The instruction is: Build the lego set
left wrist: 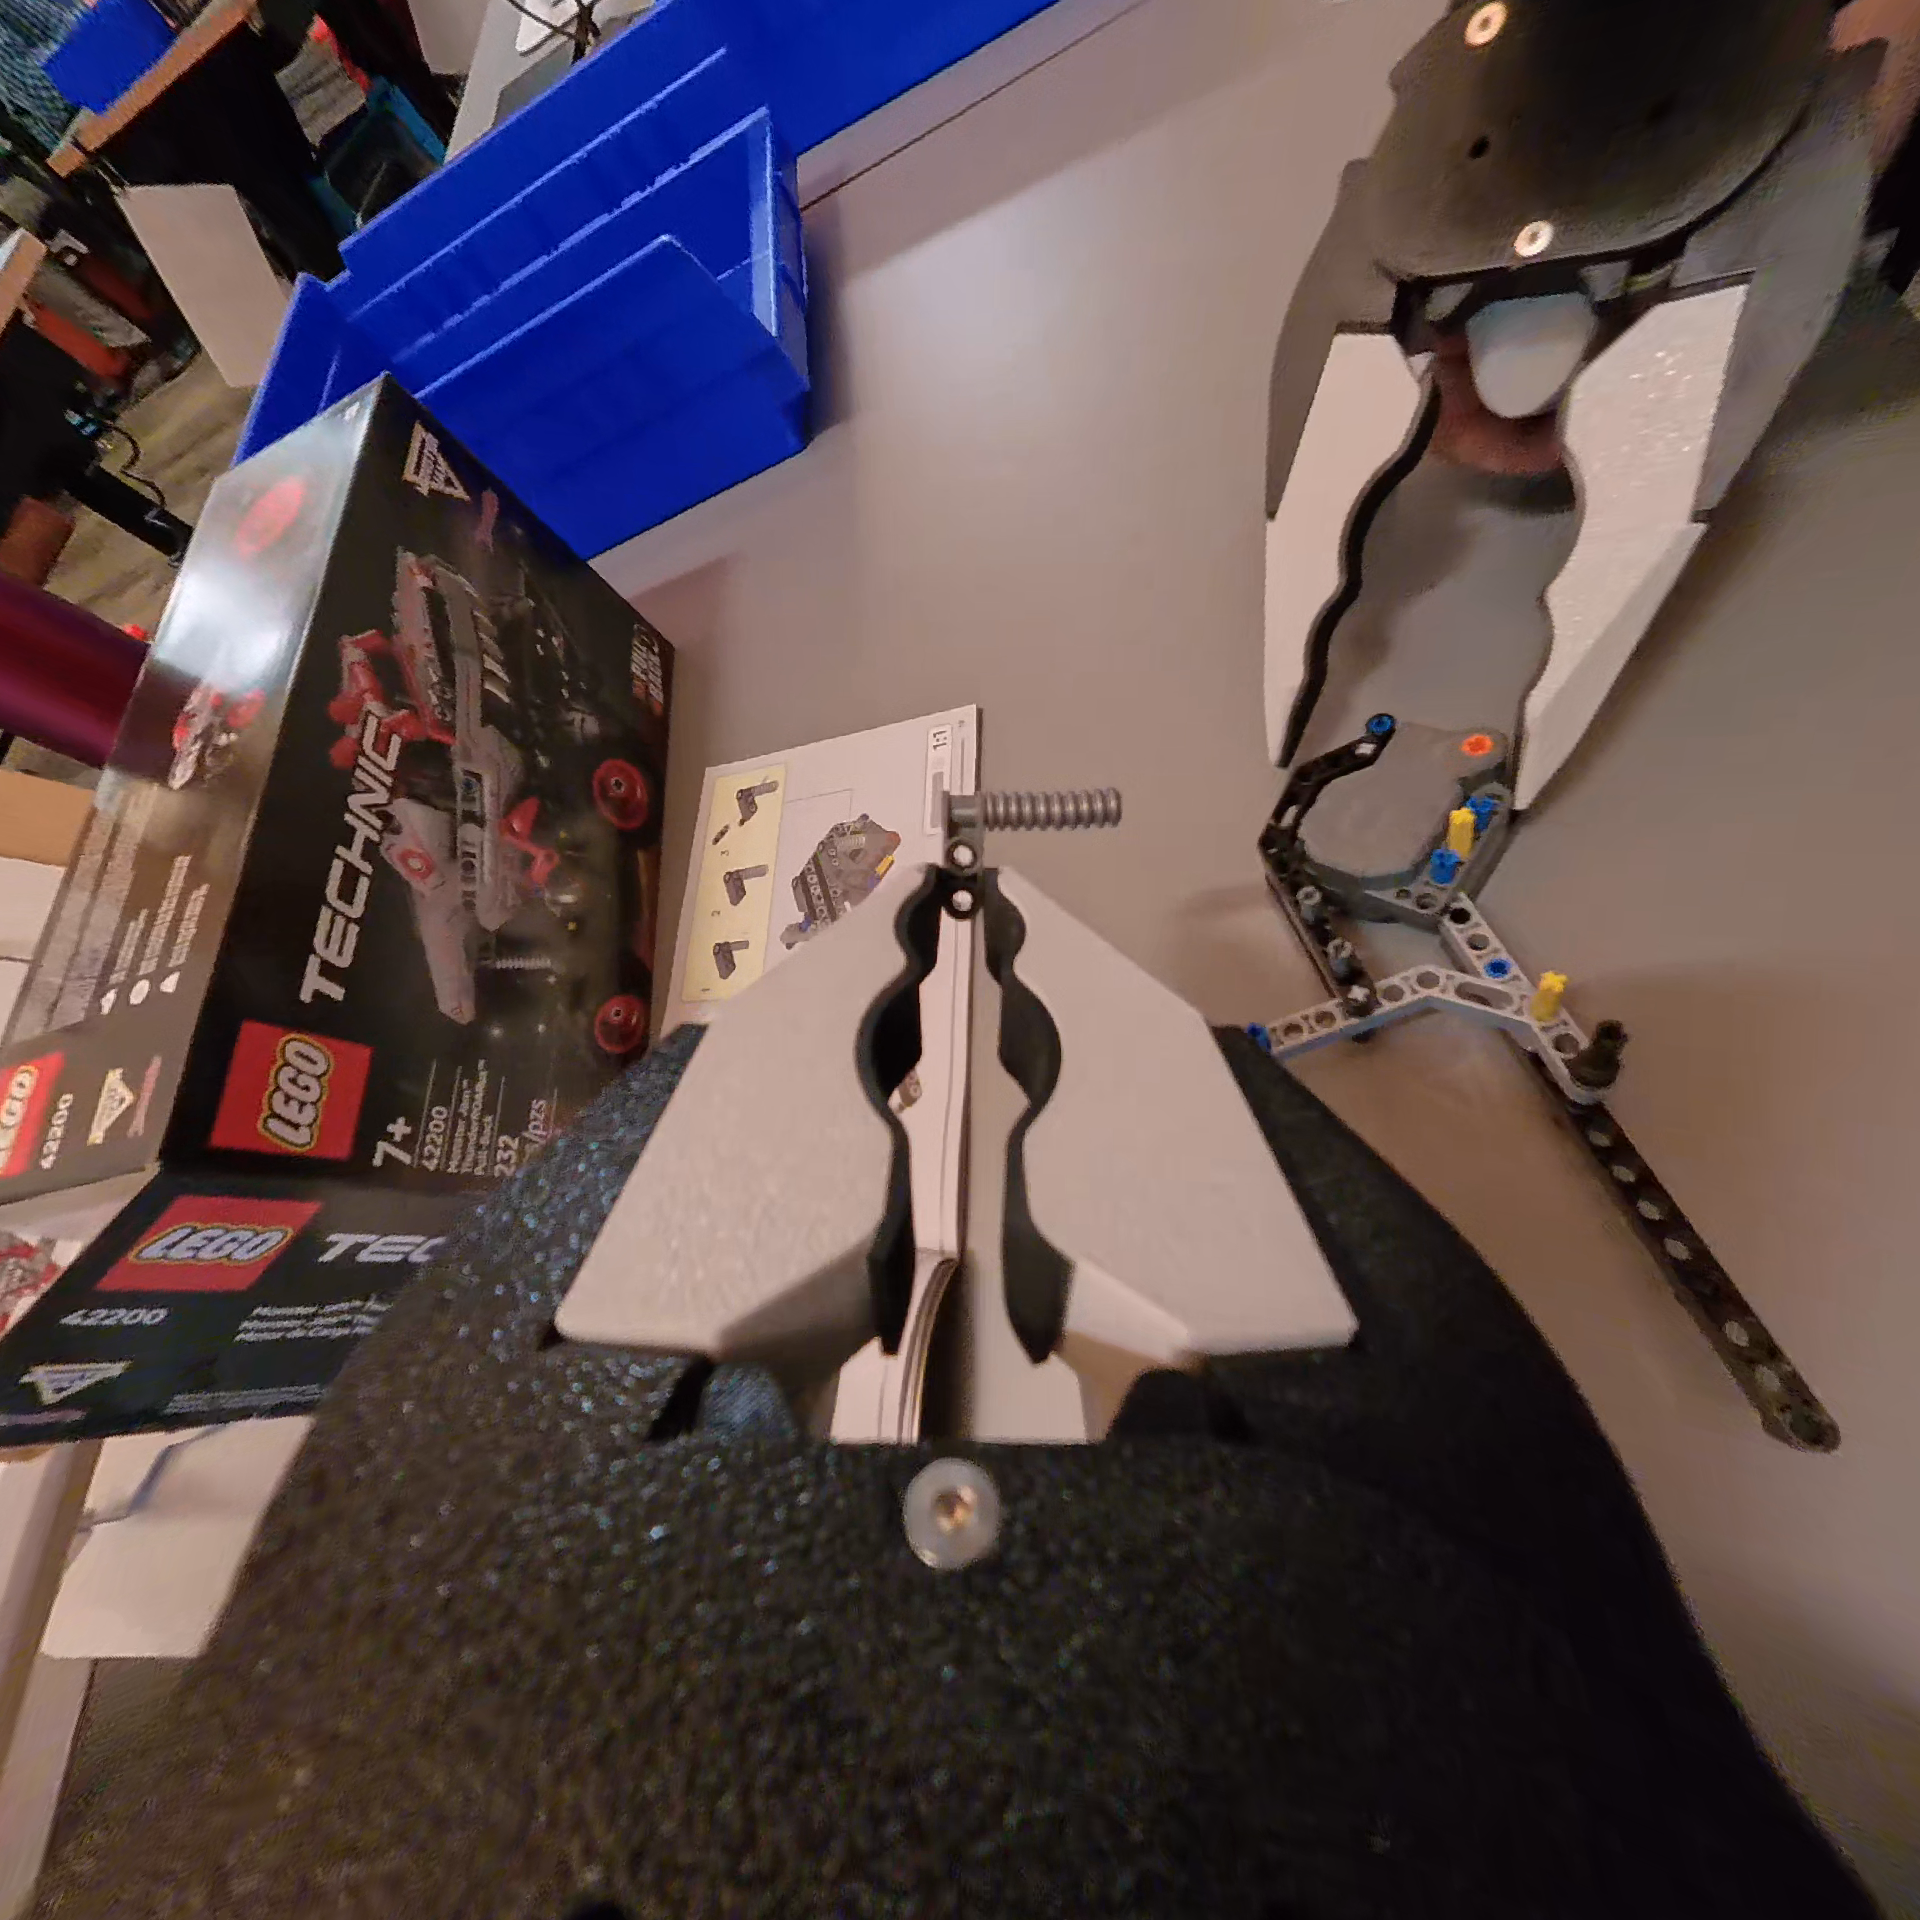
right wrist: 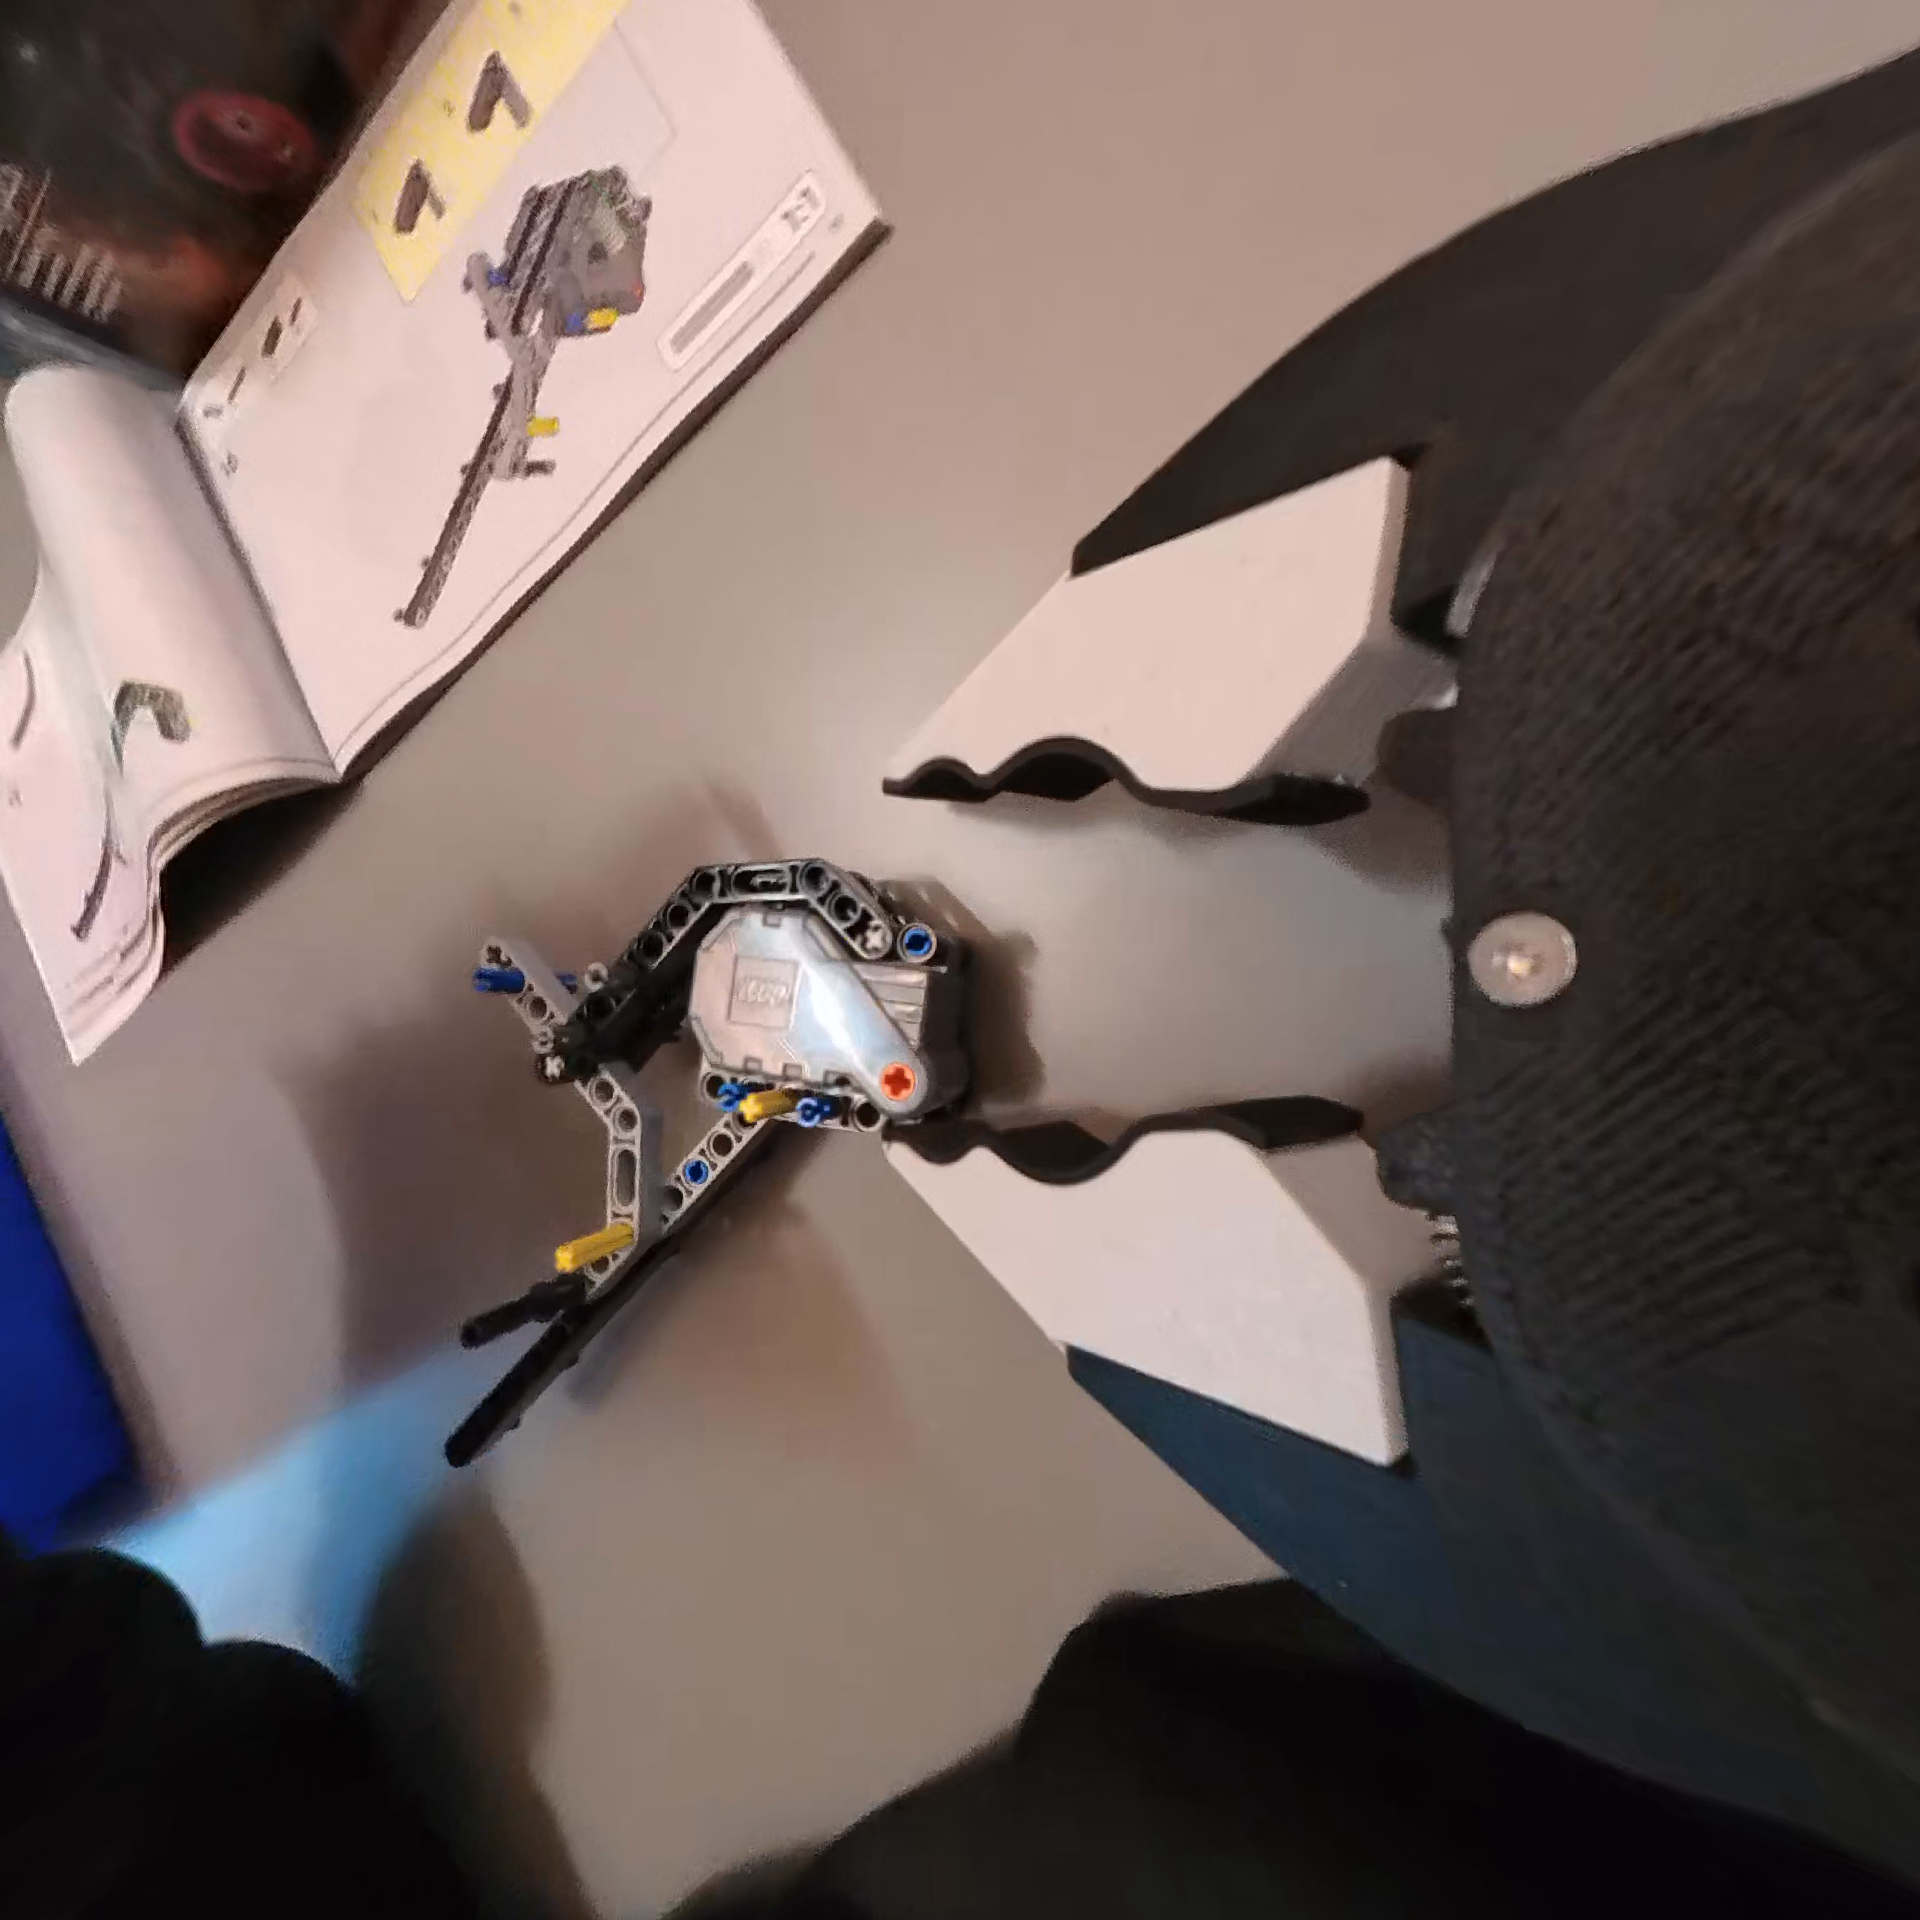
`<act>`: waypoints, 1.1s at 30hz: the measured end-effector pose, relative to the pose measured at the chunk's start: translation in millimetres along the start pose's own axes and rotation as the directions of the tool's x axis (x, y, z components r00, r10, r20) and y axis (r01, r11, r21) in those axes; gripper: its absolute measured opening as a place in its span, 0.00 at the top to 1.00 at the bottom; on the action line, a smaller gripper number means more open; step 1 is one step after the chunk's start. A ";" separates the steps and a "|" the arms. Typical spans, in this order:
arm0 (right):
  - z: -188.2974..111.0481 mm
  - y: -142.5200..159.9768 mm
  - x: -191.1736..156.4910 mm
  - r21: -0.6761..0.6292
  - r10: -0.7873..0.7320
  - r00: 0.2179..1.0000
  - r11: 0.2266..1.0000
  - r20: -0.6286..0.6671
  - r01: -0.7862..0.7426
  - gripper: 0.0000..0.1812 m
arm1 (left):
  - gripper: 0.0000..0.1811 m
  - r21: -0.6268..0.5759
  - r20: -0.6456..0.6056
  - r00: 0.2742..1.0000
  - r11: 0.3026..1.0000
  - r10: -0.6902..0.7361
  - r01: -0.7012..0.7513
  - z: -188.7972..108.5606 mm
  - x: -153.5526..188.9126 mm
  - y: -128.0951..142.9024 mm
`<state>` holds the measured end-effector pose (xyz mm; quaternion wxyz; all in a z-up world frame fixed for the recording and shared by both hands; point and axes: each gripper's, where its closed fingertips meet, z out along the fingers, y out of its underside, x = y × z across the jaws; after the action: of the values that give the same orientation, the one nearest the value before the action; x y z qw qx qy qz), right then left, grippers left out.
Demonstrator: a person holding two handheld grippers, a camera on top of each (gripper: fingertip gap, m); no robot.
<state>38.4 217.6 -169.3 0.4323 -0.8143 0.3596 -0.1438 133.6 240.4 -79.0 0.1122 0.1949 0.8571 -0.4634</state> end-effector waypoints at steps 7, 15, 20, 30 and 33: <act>10.5 -6.1 7.6 -0.012 -0.168 0.966 0.985 0.196 0.173 0.80 | 0.97 -0.004 0.007 0.998 0.998 -0.063 0.063 -0.6 -4.7 4.3; 27.3 -13.1 21.4 -0.038 -0.186 0.946 0.978 0.265 0.203 0.74 | 0.97 -0.041 0.021 0.980 0.979 -0.198 0.199 -1.4 -9.4 12.8; 19.1 -14.8 32.0 -0.015 -0.165 0.956 0.985 0.241 0.174 0.71 | 0.97 -0.048 0.007 0.959 0.958 -0.282 0.282 0.2 -8.4 12.9; 15.8 -28.8 29.1 0.078 -0.173 0.958 0.984 0.229 0.159 0.67 | 0.97 -0.142 -0.053 0.918 0.913 -0.393 0.382 6.5 8.4 18.5; 12.0 -31.1 25.6 0.096 -0.203 0.949 0.978 0.242 0.185 0.67 | 0.98 -0.166 -0.098 0.895 0.894 -0.435 0.416 13.1 18.5 16.8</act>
<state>77.3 218.0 -153.1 0.4872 -0.8412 0.2148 -0.0945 124.5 242.0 -105.7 -0.0355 0.0241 0.9150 -0.4012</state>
